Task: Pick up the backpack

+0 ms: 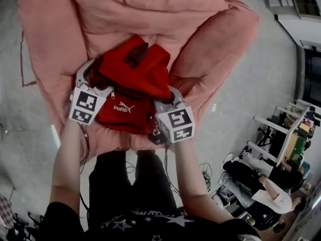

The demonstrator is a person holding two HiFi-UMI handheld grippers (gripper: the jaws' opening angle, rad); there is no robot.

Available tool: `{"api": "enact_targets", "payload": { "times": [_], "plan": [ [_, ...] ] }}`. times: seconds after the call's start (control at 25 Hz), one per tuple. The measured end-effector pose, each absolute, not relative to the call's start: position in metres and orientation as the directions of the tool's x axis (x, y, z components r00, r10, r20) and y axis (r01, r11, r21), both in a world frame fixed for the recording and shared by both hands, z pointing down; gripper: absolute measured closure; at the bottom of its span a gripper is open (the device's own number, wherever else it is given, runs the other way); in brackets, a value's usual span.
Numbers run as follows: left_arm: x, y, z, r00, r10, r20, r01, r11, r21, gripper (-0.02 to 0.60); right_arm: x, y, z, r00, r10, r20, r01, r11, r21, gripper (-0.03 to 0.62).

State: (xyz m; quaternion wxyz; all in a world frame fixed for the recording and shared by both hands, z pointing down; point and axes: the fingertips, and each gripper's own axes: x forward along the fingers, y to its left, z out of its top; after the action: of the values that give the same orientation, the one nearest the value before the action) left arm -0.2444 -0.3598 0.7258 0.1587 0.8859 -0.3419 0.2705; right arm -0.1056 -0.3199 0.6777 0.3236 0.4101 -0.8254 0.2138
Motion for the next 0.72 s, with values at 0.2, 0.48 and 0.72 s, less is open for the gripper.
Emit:
{"api": "enact_targets", "payload": {
  "times": [0.2, 0.48, 0.72],
  "plan": [
    [-0.239, -0.342, 0.739, 0.615, -0.424, 0.665, -0.638, -0.763, 0.103, 0.318, -0.105, -0.304, 0.676, -0.46, -0.543, 0.703, -0.816, 0.571, -0.093, 0.58],
    [-0.243, -0.309, 0.712, 0.658, -0.433, 0.616, -0.655, -0.732, 0.185, 0.562, -0.097, -0.293, 0.675, -0.48, -0.562, 0.673, -0.816, 0.567, -0.108, 0.58],
    [-0.248, -0.269, 0.646, 0.749, -0.488, 0.448, -0.653, -0.659, 0.374, 0.563, -0.096, -0.279, 0.648, -0.543, -0.591, 0.597, -0.812, 0.55, -0.195, 0.58]
  ]
}}
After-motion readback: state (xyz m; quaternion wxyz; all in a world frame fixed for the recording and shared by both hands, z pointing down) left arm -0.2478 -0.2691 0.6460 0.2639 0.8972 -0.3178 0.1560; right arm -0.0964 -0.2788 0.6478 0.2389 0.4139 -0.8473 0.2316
